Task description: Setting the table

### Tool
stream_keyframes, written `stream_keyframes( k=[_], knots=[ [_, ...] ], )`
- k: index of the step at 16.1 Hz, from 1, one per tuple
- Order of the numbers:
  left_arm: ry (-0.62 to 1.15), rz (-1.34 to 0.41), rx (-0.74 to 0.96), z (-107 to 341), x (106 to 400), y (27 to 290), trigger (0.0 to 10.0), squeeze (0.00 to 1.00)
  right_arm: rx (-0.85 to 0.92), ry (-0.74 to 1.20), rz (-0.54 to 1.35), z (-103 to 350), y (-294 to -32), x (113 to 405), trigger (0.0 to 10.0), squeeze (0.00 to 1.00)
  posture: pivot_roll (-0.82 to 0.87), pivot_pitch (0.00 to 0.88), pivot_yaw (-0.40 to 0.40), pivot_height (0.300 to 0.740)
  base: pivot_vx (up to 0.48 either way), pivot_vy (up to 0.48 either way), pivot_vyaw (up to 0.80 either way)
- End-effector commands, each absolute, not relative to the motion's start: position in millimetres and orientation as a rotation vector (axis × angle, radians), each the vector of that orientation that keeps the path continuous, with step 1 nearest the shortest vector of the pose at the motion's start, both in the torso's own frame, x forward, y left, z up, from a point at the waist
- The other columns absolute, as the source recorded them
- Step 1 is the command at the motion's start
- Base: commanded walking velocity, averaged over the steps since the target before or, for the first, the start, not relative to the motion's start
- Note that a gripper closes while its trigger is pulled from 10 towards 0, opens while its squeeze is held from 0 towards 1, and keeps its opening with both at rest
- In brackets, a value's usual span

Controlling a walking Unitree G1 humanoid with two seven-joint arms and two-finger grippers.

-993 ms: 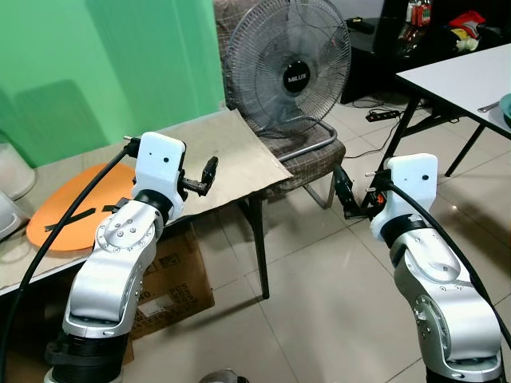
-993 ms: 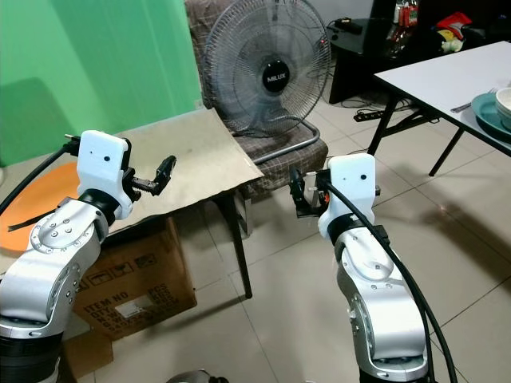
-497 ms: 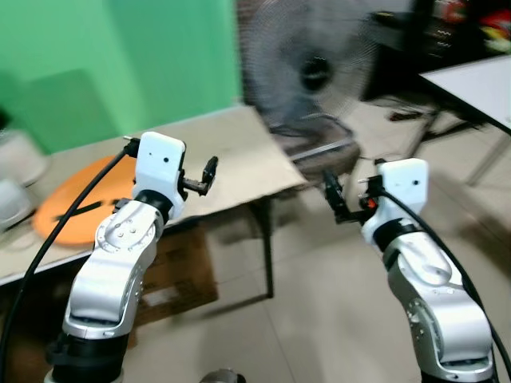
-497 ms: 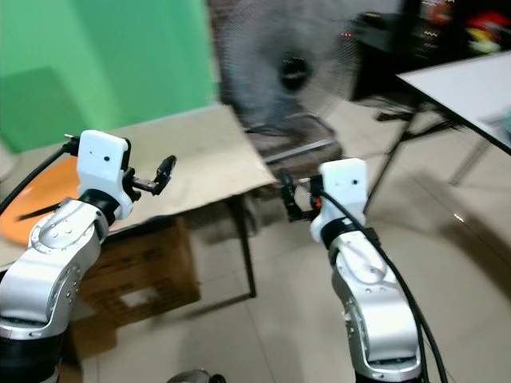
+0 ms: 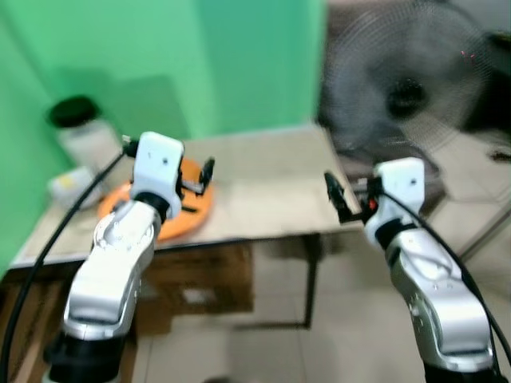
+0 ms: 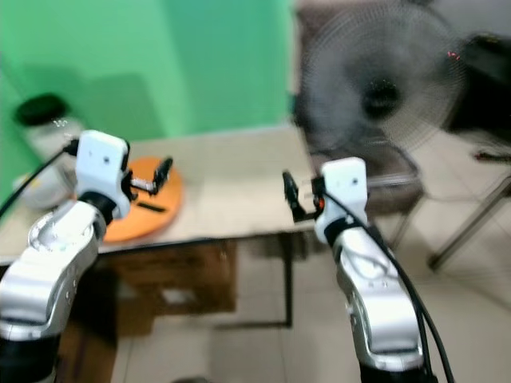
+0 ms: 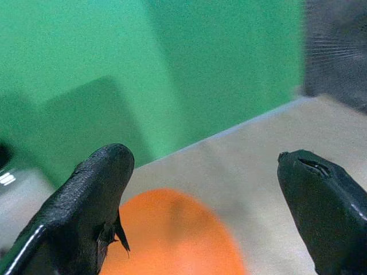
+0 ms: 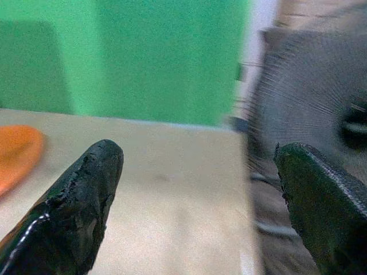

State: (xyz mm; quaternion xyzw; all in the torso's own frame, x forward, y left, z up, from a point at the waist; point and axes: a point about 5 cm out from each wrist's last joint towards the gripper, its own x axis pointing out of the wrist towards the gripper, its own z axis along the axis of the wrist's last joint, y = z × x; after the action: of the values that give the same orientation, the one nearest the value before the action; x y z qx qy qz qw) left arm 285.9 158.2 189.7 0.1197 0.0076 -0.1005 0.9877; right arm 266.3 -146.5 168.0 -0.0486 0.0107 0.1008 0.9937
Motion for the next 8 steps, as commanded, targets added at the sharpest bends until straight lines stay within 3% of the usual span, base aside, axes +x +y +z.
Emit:
stream_keyframes(
  k=[1,5,8],
  knots=[
    [0.017,-0.168,0.258,191.1,285.5,166.2,10.0,0.0,-0.081,-0.001,0.247,171.8,-137.1,267.4,10.0,1.0,0.1,0.0,0.075,0.74,0.296,0.0,0.8],
    [0.022,-0.165,0.264,189.8,284.9,167.6,10.0,0.0,-0.093,0.002,0.26,170.0,-137.6,268.3,10.0,1.0,0.11,0.0,0.072,0.74,0.293,0.0,0.8],
    [0.028,-0.172,0.281,188.4,284.9,167.8,10.0,0.0,-0.067,0.013,0.225,168.3,-141.7,270.1,10.0,1.0,0.11,0.0,0.071,0.74,0.271,0.0,0.0]
  ],
)
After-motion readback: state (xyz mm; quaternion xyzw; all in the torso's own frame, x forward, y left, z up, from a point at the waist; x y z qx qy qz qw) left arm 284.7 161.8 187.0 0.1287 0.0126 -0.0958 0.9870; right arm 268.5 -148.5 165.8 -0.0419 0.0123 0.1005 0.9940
